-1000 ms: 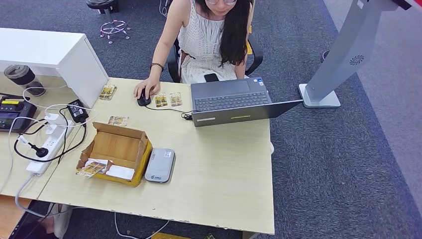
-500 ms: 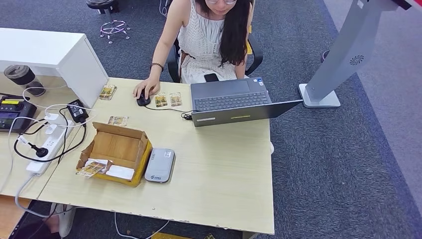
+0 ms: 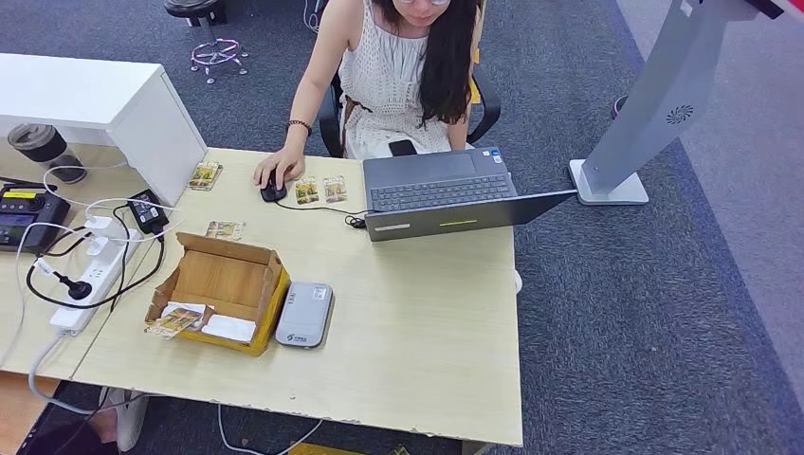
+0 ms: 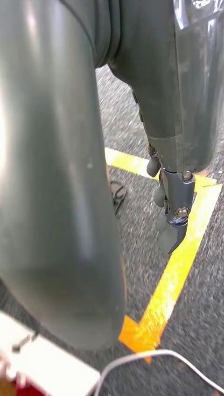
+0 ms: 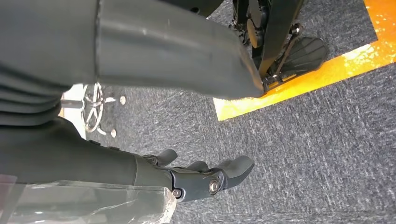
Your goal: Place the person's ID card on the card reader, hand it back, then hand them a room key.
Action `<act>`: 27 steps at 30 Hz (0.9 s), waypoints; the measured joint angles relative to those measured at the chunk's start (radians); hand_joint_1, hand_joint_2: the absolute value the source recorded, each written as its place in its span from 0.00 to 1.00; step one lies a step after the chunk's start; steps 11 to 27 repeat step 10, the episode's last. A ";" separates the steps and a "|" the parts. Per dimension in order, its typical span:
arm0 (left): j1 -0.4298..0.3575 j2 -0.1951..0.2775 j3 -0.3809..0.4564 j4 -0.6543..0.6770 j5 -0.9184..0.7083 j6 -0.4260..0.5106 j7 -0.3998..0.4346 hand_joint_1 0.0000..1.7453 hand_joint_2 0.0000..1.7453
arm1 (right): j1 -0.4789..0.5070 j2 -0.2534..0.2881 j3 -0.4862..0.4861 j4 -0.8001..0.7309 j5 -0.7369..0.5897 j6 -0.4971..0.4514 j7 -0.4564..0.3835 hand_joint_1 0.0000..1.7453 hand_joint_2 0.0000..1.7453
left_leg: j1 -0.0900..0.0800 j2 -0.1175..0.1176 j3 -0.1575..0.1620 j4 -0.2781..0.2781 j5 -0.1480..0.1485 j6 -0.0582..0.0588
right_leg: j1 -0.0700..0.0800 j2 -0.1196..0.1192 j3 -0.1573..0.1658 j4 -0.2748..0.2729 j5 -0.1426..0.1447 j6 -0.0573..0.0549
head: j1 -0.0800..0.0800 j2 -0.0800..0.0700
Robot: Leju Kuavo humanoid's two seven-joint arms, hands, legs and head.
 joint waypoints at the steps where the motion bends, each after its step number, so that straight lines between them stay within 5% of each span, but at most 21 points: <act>1: 0.004 0.001 -0.028 -0.001 0.007 0.004 0.008 0.50 0.00 | 0.004 -0.003 0.022 -0.004 -0.013 0.002 0.002 0.50 0.00 | 0.000 0.000 0.000 0.000 0.000 0.000 | 0.000 0.000 0.000 0.000 0.000 0.000 | 0.000 0.000; 3: 0.011 0.003 -0.083 -0.006 0.021 0.011 0.024 1.00 0.00 | 0.013 -0.010 0.065 -0.013 -0.038 0.007 0.006 1.00 0.00 | 0.000 0.000 0.000 0.000 0.000 0.000 | 0.000 0.000 0.000 0.000 0.000 0.000 | 0.000 0.000; 10: 0.036 0.010 -0.260 -0.022 0.066 0.036 0.077 1.00 0.00 | 0.041 -0.031 0.204 -0.039 -0.119 0.025 0.020 1.00 0.00 | 0.000 0.000 0.000 0.000 0.000 0.000 | 0.000 0.000 0.000 0.000 0.000 0.000 | 0.000 0.000; 27: 0.036 0.010 -0.260 -0.022 0.066 0.036 0.077 1.00 0.00 | 0.041 -0.031 0.204 -0.039 -0.119 0.025 0.020 1.00 0.00 | 0.000 0.000 0.000 0.000 0.000 0.000 | 0.000 0.000 0.000 0.000 0.000 0.000 | 0.000 0.000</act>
